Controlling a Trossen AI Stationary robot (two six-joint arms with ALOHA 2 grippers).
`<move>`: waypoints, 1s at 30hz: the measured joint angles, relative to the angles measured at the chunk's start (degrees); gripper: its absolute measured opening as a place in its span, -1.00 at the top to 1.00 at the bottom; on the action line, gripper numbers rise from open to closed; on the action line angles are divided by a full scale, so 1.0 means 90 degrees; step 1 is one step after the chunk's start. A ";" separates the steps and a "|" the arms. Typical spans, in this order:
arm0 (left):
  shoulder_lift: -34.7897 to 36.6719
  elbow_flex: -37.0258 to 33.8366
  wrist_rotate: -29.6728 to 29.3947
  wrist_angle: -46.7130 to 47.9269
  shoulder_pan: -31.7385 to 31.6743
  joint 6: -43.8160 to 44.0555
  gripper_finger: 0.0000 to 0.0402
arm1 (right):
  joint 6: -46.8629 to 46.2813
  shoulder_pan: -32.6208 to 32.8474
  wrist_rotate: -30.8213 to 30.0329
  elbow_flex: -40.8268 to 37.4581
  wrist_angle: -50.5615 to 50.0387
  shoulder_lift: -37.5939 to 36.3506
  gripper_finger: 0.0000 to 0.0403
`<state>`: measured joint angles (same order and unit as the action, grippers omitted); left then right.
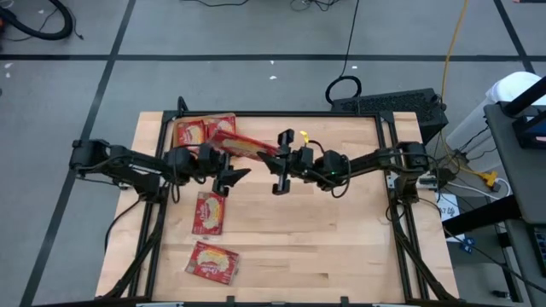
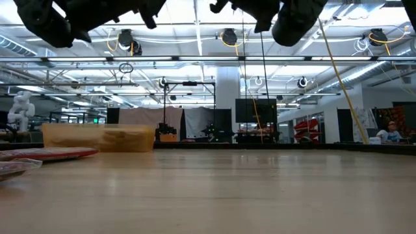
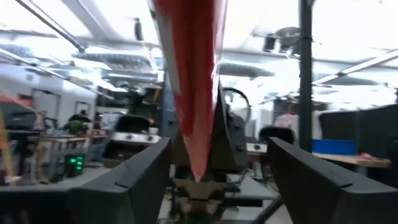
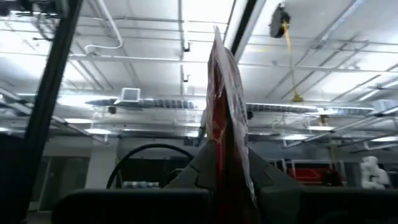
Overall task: Sort popcorn bags into baskets
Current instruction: Put the red popcorn bag into the orange bin
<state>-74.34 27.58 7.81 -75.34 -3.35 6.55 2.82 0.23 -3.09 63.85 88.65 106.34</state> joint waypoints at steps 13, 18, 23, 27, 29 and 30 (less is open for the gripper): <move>0.0001 0.0127 0.0043 -0.0308 -0.0110 0.0105 0.56 | -0.0279 -0.0097 0.0088 0.0168 -0.0480 0.0017 0.94; 0.0220 0.0127 0.0476 -0.0070 -0.0520 0.0296 0.91 | -0.0269 -0.0101 -0.0021 0.0166 -0.0499 0.0012 0.92; 0.1276 0.0131 0.0942 0.1337 -0.1252 0.0676 0.89 | -0.0406 -0.0111 -0.0426 0.0156 -0.0740 0.0001 0.71; 0.2428 0.0132 0.1317 0.3531 -0.1858 0.0585 0.91 | -0.0455 -0.0107 -0.0884 0.0154 -0.1719 0.0000 0.47; 0.3035 0.0247 0.1337 0.4913 -0.2182 0.0529 0.91 | -0.0540 -0.0102 -0.1077 0.0152 -0.2436 0.0000 0.37; 0.3319 0.0340 0.1302 0.5663 -0.2358 0.0499 0.91 | -0.0604 -0.0102 -0.1136 0.0150 -0.2773 0.0003 0.32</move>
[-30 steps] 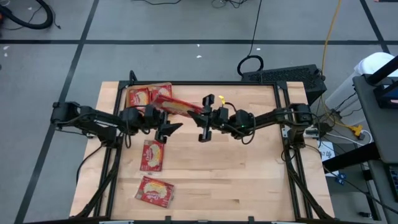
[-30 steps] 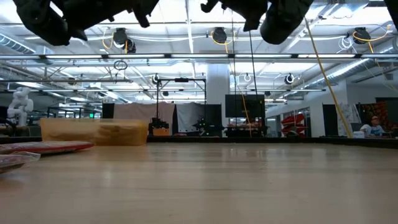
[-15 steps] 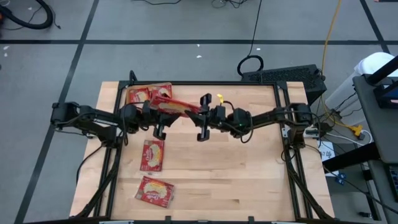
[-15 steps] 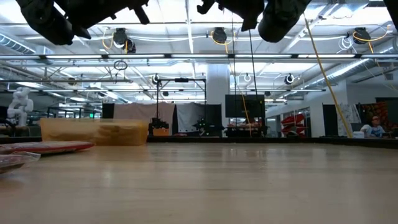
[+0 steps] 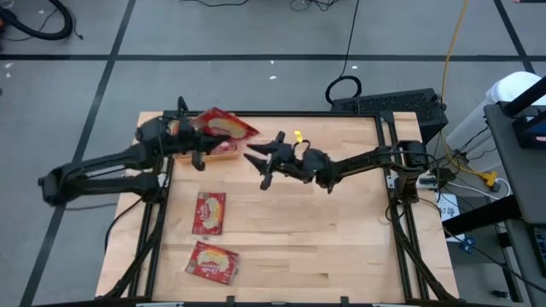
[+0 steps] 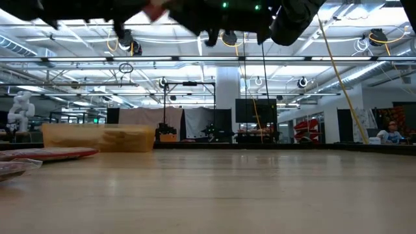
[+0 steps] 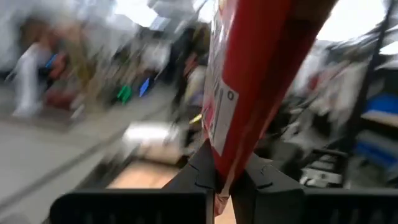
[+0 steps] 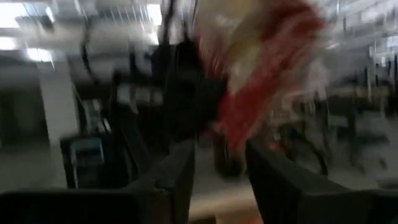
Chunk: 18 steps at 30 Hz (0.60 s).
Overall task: Sort popcorn bags into baskets
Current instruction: Put the red popcorn bag into the orange bin
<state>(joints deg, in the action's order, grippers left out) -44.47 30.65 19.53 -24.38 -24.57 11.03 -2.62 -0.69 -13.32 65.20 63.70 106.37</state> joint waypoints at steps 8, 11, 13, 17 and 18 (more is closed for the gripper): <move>0.1033 0.1339 -0.1419 0.5804 -0.0886 -0.0477 0.89 | -0.0511 0.0042 -0.0005 -0.0001 -0.2305 0.0002 0.18; 0.1040 0.1665 -0.1768 0.7084 -0.1064 -0.0527 0.89 | -0.0425 0.0046 -0.0007 -0.0001 -0.2574 0.0005 0.18; 0.1016 0.1792 -0.1871 0.7619 -0.1163 -0.0485 0.89 | -0.0419 0.0046 0.0000 -0.0001 -0.2663 0.0005 0.17; 0.0951 0.1813 -0.2489 0.8543 -0.1433 -0.0115 0.88 | -0.0399 0.0042 0.0005 -0.0001 -0.2861 0.0005 0.17; 0.0936 0.1776 -0.2580 0.8676 -0.1497 -0.0012 0.88 | -0.0399 0.0043 0.0004 -0.0001 -0.2909 0.0005 0.17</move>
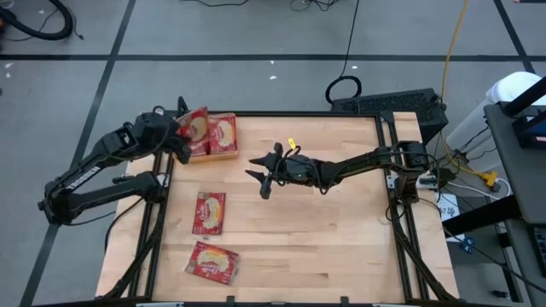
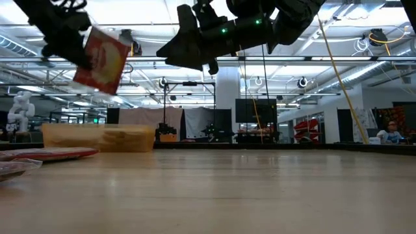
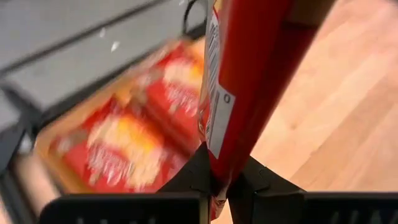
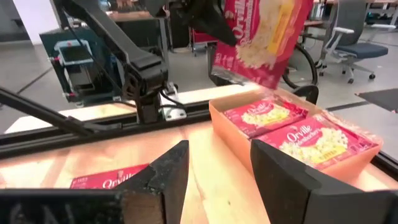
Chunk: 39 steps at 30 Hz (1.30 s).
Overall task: Sort popcorn bags into baskets
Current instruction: Put the red popcorn bag into the orange bin
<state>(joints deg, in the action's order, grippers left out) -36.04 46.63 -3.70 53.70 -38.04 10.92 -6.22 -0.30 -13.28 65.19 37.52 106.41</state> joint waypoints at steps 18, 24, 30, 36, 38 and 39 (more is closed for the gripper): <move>-0.0049 -0.0274 -0.0088 0.0621 -0.0354 0.0358 0.87 | 0.0002 0.0000 0.0007 0.0000 -0.0434 0.0000 0.17; 0.0048 -0.0458 0.1283 -0.0099 -0.0196 -0.0251 0.87 | -0.0191 -0.0054 0.0047 -0.0002 -0.0389 0.0000 0.16; 0.0157 -0.0461 0.2245 -0.0093 -0.0064 -0.1022 0.87 | -0.0407 -0.0657 0.1031 0.0020 0.0455 0.0007 -0.13; 0.0182 -0.0461 0.2707 -0.0148 0.0172 -0.1150 0.87 | -0.0341 -0.0864 0.1990 0.0985 0.0557 0.0555 -0.37; 0.0178 -0.0461 0.2761 -0.0149 0.0289 -0.1194 0.87 | -0.0339 -0.0852 0.2153 0.1404 0.0427 0.0842 -0.38; 0.0178 -0.0463 0.2770 -0.0147 0.0350 -0.1210 0.87 | -0.0350 -0.0852 0.2167 0.1543 0.0371 0.0972 -0.38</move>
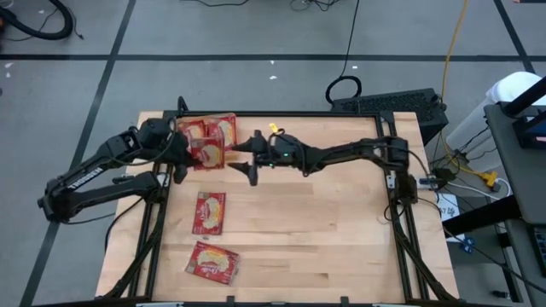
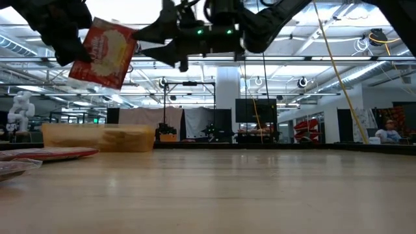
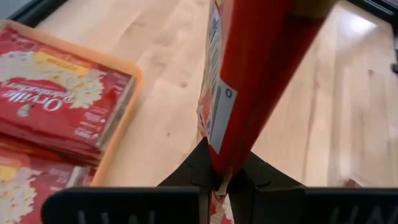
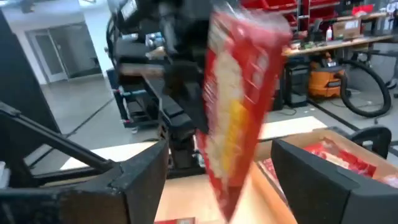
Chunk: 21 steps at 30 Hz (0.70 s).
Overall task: Sort popcorn bags into baskets
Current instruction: Put the red popcorn bag into the orange bin
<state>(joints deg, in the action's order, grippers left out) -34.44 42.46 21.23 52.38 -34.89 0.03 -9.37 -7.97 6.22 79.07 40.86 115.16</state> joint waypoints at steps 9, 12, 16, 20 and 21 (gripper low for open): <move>0.0002 0.0001 0.0020 -0.0188 0.0540 -0.0041 0.87 | -0.0108 -0.0012 -0.0011 0.0547 0.0168 0.0629 -0.24; 0.0002 0.0000 0.0020 -0.0456 0.0679 -0.0041 0.87 | -0.0104 -0.0019 0.0094 0.0560 0.0393 0.0760 -0.13; -0.0013 0.0000 0.0017 -0.0704 0.0817 -0.0040 0.87 | -0.0062 -0.0027 0.0470 0.0563 0.0696 0.0772 0.22; -0.0017 0.0000 -0.0034 -0.0930 0.0894 -0.0006 0.85 | -0.0016 -0.0059 0.0858 0.0570 0.0849 0.0780 0.77; -0.0015 0.0000 -0.0101 -0.0979 0.0898 0.0074 0.83 | -0.0019 -0.0083 0.0958 0.0570 0.0873 0.0781 0.87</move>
<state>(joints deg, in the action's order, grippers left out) -34.57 42.46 20.32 43.57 -26.81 0.70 -9.54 -8.71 14.83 84.20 48.71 122.19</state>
